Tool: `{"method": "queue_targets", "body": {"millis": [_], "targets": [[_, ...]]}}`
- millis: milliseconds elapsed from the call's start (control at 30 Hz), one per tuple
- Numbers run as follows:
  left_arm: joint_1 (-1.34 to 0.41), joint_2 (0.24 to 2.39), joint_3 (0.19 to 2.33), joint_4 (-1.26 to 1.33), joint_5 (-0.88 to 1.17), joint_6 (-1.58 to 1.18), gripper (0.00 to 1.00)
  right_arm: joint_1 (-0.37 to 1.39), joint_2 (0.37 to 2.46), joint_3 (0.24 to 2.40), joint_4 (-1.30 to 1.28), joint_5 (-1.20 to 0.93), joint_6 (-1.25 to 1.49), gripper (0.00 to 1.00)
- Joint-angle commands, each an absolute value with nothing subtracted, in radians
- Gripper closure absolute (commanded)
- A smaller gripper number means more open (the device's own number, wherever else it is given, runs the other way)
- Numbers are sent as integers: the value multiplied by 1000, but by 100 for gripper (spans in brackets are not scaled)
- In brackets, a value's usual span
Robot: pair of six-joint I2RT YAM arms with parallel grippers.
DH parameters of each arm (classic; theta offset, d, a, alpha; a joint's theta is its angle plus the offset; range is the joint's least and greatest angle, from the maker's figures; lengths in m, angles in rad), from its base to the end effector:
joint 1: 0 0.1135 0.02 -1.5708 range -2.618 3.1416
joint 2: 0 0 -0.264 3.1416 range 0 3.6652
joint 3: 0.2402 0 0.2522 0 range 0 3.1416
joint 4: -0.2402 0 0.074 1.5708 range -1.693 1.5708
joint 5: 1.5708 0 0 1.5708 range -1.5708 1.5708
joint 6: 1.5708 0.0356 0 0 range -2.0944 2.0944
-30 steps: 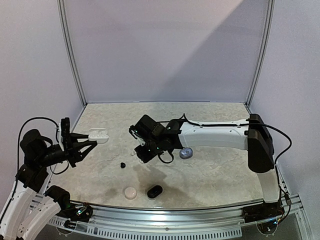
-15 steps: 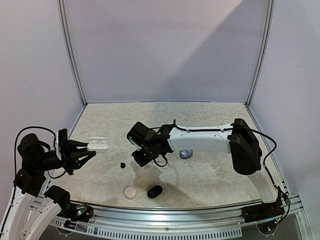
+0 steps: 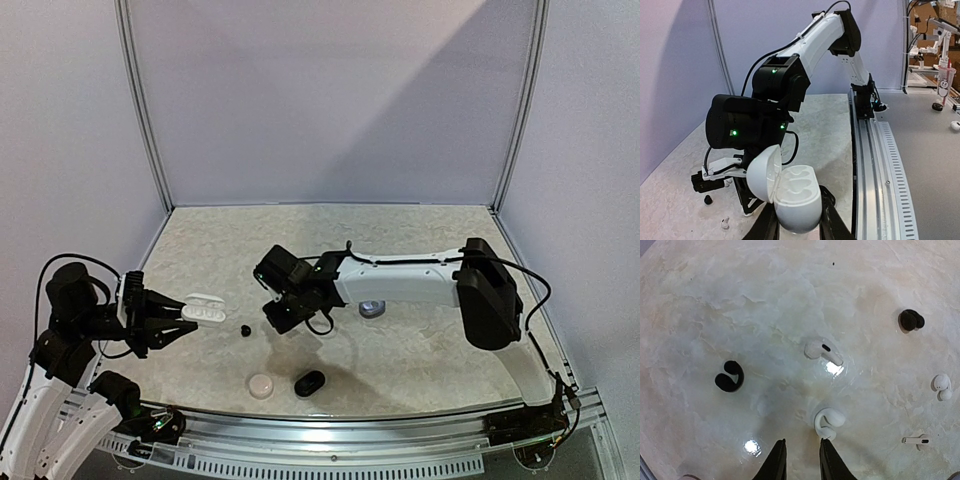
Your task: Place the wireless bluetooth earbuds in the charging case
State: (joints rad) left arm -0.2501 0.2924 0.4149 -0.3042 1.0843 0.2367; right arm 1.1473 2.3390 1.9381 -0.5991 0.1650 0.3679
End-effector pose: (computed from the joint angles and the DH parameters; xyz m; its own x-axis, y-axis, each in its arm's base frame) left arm 0.0815 -0.0533 0.2627 0.0545 0.0992 -0.9936 0.9724 0.2207 0.0754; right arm 0.2155 0.4638 0.1712 -0.6330 -0.5409 -0.5539 -0.6807 0.7296 0.0654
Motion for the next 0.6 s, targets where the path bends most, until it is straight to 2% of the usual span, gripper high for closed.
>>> {"method": "queue_targets", "body": {"millis": [0, 167, 567], "targets": [[-242, 275, 419, -305, 1071, 232, 100, 1150, 2390, 1984, -574, 152, 373, 78], [-242, 275, 414, -293, 1051, 233, 100, 1149, 2413, 1997, -581, 136, 367, 82], [-242, 291, 411, -283, 1048, 238, 100, 1131, 2447, 2018, -617, 175, 376, 83]]}}
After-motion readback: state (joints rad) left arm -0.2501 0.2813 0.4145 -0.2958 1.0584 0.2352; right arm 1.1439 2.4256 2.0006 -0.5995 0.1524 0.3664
